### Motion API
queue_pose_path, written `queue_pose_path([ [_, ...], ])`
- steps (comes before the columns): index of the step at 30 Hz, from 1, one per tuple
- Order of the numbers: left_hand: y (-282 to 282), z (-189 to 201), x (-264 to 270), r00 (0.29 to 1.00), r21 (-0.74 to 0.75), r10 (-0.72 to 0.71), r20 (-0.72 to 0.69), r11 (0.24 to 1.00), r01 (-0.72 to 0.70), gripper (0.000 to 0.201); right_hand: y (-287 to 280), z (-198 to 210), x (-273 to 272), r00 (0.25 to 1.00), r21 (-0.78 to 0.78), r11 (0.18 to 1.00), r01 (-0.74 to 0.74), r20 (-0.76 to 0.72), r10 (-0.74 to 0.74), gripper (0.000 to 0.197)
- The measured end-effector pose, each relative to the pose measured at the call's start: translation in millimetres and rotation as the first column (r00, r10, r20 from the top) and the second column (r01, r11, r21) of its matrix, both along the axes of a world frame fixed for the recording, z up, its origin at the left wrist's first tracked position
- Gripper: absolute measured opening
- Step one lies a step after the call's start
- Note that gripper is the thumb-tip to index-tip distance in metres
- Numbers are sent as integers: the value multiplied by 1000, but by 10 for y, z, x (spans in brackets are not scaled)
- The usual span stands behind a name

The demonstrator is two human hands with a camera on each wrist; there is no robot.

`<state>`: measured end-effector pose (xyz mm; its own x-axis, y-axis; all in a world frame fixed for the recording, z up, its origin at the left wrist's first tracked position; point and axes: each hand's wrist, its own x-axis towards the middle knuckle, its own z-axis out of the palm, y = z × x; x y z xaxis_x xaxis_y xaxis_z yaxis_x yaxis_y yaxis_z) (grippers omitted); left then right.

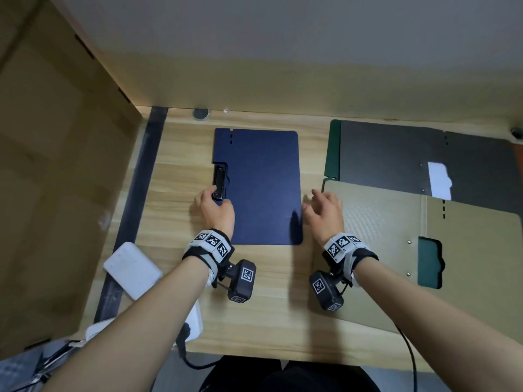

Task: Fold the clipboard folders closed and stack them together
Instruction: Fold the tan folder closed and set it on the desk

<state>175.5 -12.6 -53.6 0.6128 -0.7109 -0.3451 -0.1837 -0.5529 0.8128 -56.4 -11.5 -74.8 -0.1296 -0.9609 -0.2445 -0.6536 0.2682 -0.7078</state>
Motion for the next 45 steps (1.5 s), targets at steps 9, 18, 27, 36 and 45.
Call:
queue_pose_path([
  [9, 27, 152, -1097, 961, -61, -239, -140, 971, 233, 39, 456, 208, -1389, 985, -10, 985, 171, 17, -170, 37],
  [18, 584, 104, -2674, 757, 37, -647, -87, 758, 652, 35, 1056, 156, -2946, 942, 51, 942, 332, -76, -328, 37],
  [27, 1338, 9, -3330, 57, 122, -980, 190, 81, 989, 47, 1279, 29, -3415, 974, 46, 985, 166, -163, -156, 49],
  [36, 1514, -183, -3258, -430, 498, -861, 272, -257, 828, 100, 1366, -25, -3291, 977, 97, 985, 141, -176, -122, 62],
  [45, 1757, 87, -3575, -542, 708, -766, 347, -165, 686, 97, 1341, 154, -3299, 979, 183, 982, 53, -202, -16, 61],
])
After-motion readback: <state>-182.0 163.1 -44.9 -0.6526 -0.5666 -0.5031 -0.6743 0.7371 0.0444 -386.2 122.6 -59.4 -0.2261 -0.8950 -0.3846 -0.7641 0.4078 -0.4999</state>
